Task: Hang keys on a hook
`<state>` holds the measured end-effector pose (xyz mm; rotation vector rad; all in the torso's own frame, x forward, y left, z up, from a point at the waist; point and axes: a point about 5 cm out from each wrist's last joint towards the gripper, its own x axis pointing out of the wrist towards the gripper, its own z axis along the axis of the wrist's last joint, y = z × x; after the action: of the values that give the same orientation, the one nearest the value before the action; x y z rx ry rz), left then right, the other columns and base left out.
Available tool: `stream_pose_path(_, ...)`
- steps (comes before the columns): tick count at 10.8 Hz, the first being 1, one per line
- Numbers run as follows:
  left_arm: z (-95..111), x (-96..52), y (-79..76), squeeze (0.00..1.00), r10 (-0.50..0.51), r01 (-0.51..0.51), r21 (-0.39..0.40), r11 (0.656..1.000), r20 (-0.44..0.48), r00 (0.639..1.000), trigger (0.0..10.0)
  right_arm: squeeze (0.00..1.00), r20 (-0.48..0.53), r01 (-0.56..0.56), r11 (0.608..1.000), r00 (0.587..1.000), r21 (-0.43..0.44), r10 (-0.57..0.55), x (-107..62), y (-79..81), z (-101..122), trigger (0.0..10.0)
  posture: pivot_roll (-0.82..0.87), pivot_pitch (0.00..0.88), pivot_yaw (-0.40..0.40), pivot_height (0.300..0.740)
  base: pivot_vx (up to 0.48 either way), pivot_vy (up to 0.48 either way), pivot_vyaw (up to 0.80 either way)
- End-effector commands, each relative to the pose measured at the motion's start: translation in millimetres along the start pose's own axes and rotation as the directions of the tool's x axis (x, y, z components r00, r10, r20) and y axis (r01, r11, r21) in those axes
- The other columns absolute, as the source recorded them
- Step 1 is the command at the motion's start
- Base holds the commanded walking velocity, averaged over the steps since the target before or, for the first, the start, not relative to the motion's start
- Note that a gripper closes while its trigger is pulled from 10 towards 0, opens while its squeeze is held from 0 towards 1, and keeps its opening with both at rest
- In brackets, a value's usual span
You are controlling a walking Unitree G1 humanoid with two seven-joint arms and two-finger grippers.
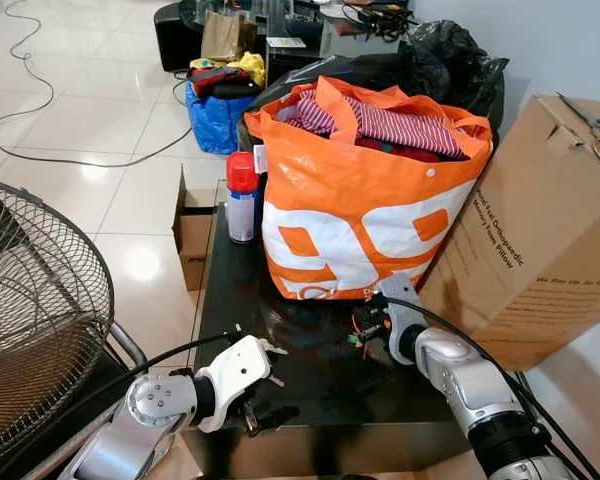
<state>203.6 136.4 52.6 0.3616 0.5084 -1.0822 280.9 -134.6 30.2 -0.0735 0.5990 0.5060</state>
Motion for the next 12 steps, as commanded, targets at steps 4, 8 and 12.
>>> stream_pose_path(4,1.3,-1.6,1.4,0.0,0.003,-0.003,0.01,1.0,0.008,1.0,10.0,1.0,-0.039,0.035,0.999,0.999,-0.007,-0.035,0.7,-4.3,-10.8,10.0,-0.03,0.0,-0.112,0.74,0.0,0.0,0.0)
stream_pose_path(8,-1.8,-1.3,2.0,0.0,0.001,-0.001,0.014,1.0,-0.004,1.0,10.0,1.0,-0.076,-0.018,1.0,0.997,-0.022,0.017,3.4,4.9,-20.0,10.0,-0.03,0.003,-0.108,0.74,0.0,0.0,0.0)
stream_pose_path(12,-3.8,-0.6,2.0,0.0,0.0,0.0,0.015,1.0,-0.007,1.0,10.0,1.0,-0.105,-0.051,0.998,0.993,-0.026,0.048,4.3,7.6,-23.7,10.0,-0.03,0.002,-0.111,0.74,0.0,0.0,0.0)
